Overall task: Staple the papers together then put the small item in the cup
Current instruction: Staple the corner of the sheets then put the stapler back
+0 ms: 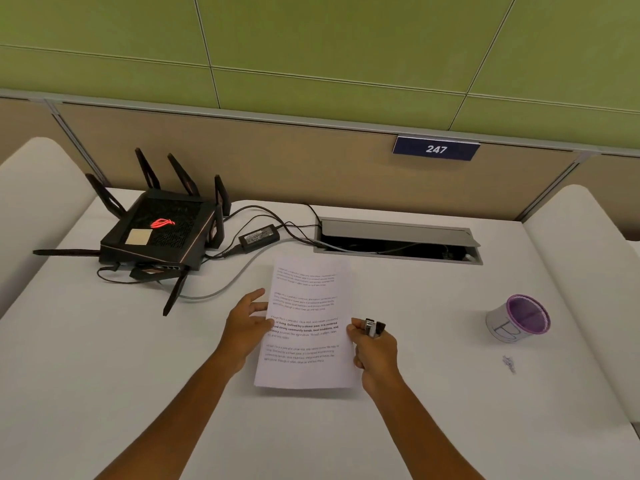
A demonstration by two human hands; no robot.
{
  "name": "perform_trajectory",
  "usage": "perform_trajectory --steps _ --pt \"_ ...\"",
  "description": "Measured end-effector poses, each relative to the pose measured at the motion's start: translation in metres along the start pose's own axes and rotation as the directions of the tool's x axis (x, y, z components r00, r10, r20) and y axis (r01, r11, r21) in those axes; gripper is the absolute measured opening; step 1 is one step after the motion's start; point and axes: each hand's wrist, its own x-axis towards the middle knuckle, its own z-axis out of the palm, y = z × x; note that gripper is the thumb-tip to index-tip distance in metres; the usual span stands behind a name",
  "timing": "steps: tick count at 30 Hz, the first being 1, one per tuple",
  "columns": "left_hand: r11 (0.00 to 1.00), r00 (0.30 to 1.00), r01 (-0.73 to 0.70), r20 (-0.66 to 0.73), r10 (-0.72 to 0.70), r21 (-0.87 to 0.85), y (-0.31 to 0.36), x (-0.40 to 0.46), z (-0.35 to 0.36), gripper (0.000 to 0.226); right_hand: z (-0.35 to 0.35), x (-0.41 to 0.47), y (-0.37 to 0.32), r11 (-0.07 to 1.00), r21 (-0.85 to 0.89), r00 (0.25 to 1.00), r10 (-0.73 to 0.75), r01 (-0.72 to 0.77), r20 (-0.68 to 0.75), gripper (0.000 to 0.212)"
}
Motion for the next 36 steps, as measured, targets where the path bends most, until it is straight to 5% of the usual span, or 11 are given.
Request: perform_trajectory --steps 7,23,30,36 --pt "0.988 0.995 -0.065 -0.071 0.076 0.143 -0.005 0.042 0.003 0.06 0.032 0.039 -0.001 0.999 -0.043 0.999 0.027 -0.028 -0.037 0.01" --pt "0.913 0.984 -0.08 -0.114 0.137 0.401 -0.025 0.064 -0.002 0.057 0.048 0.062 0.013 0.908 -0.4 0.985 -0.162 0.127 -0.055 0.009" --pt "0.866 0.974 -0.09 -0.138 0.179 0.492 -0.032 0.06 0.0 0.064 0.033 0.064 0.011 0.897 -0.411 0.984 -0.181 0.163 -0.004 0.014" --pt "0.726 0.934 -0.248 -0.041 0.356 0.642 -0.043 0.04 0.024 0.071 -0.002 0.079 -0.004 0.852 -0.457 0.966 -0.207 0.256 0.155 0.026"
